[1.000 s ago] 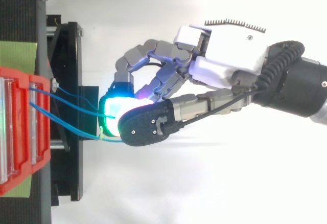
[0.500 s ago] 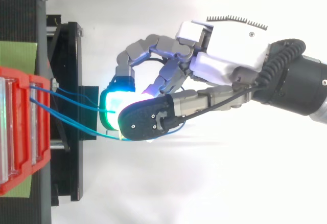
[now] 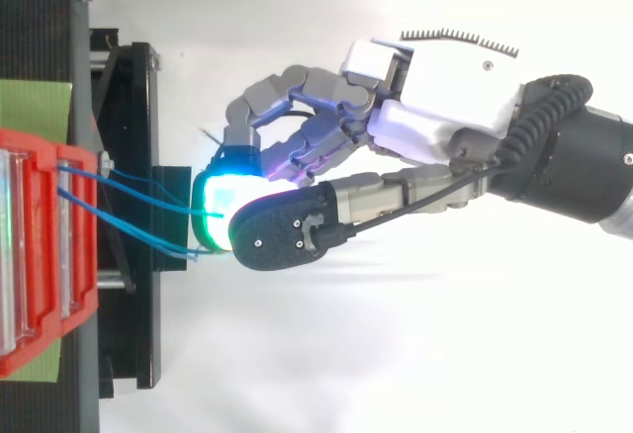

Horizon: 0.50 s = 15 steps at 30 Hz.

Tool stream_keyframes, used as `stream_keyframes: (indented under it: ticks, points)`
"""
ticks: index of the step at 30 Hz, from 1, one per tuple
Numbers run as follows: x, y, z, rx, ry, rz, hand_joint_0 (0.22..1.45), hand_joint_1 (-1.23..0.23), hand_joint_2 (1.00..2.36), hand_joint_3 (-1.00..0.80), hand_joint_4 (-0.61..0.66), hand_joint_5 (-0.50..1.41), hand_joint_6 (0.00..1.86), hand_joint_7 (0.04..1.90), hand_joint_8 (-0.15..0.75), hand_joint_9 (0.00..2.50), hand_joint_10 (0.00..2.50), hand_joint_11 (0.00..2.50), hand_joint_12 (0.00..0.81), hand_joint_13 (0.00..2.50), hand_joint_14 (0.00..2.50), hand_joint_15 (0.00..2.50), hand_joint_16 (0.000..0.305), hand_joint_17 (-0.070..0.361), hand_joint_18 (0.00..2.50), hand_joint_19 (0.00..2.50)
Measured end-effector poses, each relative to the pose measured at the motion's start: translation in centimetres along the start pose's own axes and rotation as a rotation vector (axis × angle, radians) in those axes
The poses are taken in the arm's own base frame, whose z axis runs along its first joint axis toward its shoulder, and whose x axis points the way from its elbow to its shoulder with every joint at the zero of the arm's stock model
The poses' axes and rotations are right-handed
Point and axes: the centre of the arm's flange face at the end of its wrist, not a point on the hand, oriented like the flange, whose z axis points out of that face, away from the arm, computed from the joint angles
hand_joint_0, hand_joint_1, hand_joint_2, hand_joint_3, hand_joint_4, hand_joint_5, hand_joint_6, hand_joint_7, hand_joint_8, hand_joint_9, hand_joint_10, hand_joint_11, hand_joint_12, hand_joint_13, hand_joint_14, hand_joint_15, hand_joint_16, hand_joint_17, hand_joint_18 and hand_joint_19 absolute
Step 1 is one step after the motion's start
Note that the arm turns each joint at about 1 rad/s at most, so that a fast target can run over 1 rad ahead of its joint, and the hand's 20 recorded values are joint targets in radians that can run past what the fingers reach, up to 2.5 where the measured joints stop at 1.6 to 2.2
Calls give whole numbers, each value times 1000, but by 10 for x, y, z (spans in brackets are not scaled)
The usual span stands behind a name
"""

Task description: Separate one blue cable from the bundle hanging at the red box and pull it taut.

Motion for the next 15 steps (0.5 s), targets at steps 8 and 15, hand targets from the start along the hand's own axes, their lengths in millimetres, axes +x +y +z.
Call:
stream_keyframes:
  ticks: [8,15]
  points:
    - [0,0,0,-3,0,1,641,-777,1010,5,-76,-120,933,1168,293,756,0,0,149,698,0,0,11,26,535,0]
    - [0,0,0,-1,0,1,641,-764,1014,-19,-44,-126,932,1188,404,1205,9,355,256,1017,0,44,10,23,535,0]
